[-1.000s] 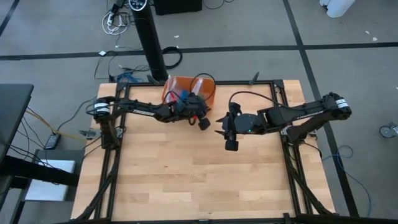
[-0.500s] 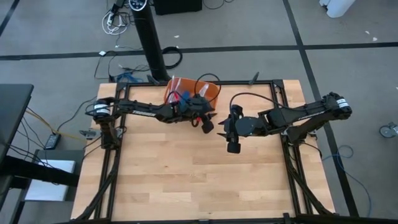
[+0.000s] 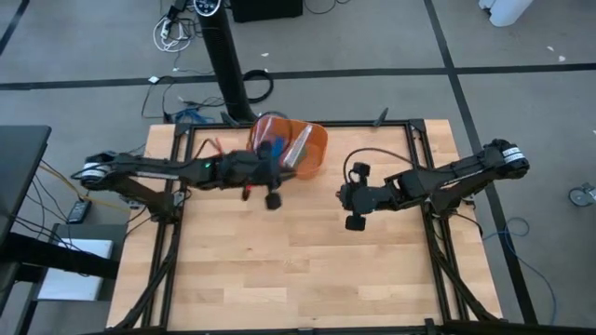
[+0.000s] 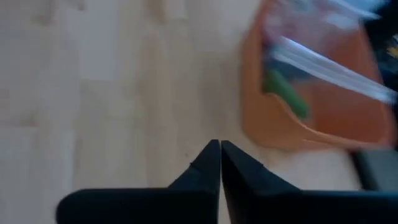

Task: Roll bandage
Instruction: Return to Home Position

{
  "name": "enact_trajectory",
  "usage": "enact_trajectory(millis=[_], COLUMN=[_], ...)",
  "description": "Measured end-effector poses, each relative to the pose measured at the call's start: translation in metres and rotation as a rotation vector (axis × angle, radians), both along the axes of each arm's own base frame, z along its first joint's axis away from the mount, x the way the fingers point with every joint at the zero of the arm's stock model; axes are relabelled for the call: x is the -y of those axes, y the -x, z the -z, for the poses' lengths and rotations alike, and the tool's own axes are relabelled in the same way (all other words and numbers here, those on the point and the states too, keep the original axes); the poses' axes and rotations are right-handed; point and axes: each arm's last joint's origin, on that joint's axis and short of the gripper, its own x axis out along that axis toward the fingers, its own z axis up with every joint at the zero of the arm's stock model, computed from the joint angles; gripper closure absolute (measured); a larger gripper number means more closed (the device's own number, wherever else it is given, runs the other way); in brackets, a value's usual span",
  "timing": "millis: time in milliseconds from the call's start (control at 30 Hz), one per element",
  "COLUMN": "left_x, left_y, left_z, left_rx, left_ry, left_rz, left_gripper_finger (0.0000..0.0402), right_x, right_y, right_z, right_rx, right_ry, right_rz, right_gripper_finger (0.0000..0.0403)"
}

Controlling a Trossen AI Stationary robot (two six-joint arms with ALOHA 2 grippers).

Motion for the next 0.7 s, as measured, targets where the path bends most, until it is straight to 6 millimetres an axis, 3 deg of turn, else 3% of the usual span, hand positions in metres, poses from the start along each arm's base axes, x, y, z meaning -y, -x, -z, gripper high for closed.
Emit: enact_trajectory(millis=[100,267,500,700], left_x=[0.009,0.017,0.018,0.018], left_y=[0.017,0.041,0.079,0.122], left_z=[0.011,0.030,0.049,0.063], left_rx=[0.049,0.160,0.234,0.372], left_ry=[-0.006,0.052,0.054,0.066], left_rz=[0.078,0.235,0.275,0.275], left_gripper_finger=[0.0393,0.0395,0.0397,0.0398], right_x=[0.000,0.004,0.013,0.021], right_y=[-0.006,-0.002,0.037,0.072], right_z=[0.018,0.035,0.038,0.053], right_rx=[0.061,0.201,0.412,0.563], right_ry=[-0.046,-0.101,-0.145,-0.165], right_rz=[-0.094,-0.220,-0.278,-0.293], right_gripper_finger=[0.0395,0.0400,0.0401,0.0402])
